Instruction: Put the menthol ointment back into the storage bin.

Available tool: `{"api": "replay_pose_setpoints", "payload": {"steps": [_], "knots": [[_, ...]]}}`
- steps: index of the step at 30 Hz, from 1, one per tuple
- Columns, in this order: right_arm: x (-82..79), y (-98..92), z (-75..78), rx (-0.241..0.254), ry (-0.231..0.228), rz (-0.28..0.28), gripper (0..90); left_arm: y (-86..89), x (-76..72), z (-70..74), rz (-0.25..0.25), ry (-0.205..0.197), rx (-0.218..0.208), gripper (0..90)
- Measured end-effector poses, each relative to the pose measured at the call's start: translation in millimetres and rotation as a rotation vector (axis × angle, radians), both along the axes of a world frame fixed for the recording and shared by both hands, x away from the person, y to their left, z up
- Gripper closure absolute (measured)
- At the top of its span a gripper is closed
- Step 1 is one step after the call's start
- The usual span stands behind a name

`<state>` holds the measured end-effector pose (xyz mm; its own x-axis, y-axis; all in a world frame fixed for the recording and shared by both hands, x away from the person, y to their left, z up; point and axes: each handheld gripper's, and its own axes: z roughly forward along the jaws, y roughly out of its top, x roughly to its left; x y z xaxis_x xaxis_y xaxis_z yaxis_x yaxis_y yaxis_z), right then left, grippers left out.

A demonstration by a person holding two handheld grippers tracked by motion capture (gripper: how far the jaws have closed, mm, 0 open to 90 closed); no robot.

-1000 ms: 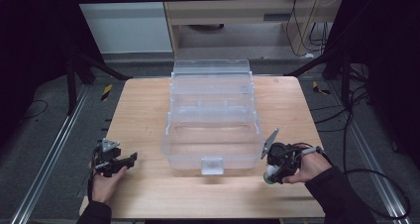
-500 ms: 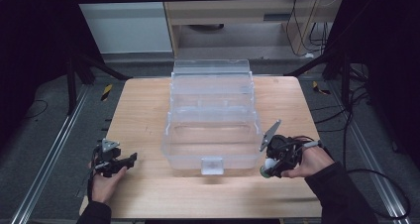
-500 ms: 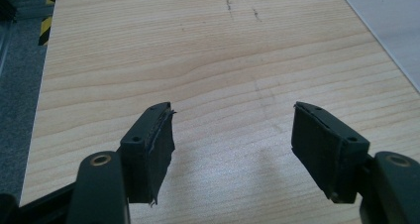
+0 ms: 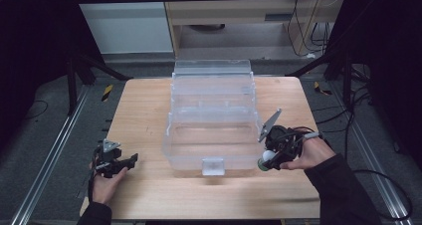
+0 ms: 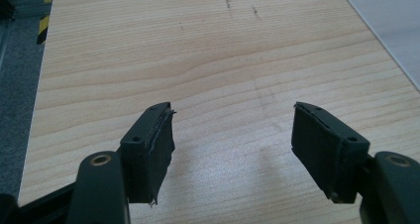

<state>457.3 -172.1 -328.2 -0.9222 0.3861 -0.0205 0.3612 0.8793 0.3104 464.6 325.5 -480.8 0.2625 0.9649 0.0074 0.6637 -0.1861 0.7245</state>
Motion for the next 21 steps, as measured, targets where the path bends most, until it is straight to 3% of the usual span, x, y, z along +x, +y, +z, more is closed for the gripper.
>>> {"api": "replay_pose_setpoints", "payload": {"steps": [21], "knots": [[25.5, 9.8, 22.4, 0.019, -0.018, -0.015, 50.5, 1.0, 0.2, 0.2, 0.004, -0.001, -0.003, 32.2]]}}
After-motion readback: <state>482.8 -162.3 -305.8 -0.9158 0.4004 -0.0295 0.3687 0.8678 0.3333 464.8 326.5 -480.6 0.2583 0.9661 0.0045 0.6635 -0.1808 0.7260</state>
